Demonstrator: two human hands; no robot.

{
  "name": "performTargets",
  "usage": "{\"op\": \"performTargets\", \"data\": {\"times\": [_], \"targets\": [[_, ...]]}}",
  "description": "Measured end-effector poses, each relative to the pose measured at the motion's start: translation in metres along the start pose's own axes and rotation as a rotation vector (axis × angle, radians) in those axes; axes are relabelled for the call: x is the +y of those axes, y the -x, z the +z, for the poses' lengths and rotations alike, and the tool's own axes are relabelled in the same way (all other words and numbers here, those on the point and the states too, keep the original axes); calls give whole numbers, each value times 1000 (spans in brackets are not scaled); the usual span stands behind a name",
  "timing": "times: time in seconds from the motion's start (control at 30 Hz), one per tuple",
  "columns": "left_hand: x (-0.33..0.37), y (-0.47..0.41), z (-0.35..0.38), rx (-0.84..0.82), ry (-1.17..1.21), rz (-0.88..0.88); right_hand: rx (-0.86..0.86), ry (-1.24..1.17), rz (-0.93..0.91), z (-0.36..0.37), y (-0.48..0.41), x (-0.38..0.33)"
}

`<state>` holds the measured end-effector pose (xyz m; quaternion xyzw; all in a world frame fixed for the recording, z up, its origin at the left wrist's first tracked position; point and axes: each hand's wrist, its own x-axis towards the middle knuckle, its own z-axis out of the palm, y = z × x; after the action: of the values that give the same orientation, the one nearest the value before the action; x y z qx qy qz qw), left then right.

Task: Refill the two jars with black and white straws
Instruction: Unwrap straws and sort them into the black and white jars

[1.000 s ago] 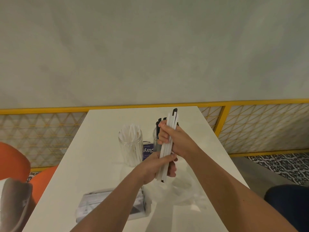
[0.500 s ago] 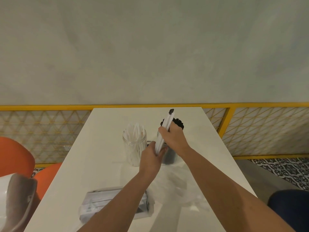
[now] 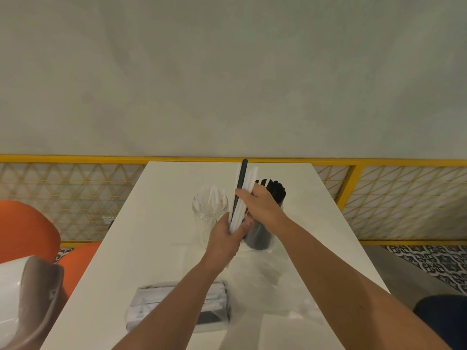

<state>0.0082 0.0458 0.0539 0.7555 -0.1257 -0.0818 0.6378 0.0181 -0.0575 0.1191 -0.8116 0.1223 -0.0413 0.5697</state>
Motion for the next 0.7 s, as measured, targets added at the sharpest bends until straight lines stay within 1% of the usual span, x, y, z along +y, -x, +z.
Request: {"op": "performTargets", "data": {"times": [0.07,0.13,0.23,0.4,0.53,0.6,0.7], "targets": [[2,2,-4,-34,85,7,-25,-5,-7,1,0,-3],[5,3,-8,-32,132,2,-51,-57,-16,5,-3,-4],[6,1,-11,1,144,-33,-8,-88,-17,14,-7,-2],[8,-2,-16,25,100,-34,77,-287,-11,23,-9,-4],[1,-7,-17,119,-72,5,138,-417,-29,31,-13,-8],[0,-7,-17,147,-48,-15,128,-392,-51,33,-15,-11],[2,-7,-20,196,-105,20,135,-112,-130,36,-16,-13]]}}
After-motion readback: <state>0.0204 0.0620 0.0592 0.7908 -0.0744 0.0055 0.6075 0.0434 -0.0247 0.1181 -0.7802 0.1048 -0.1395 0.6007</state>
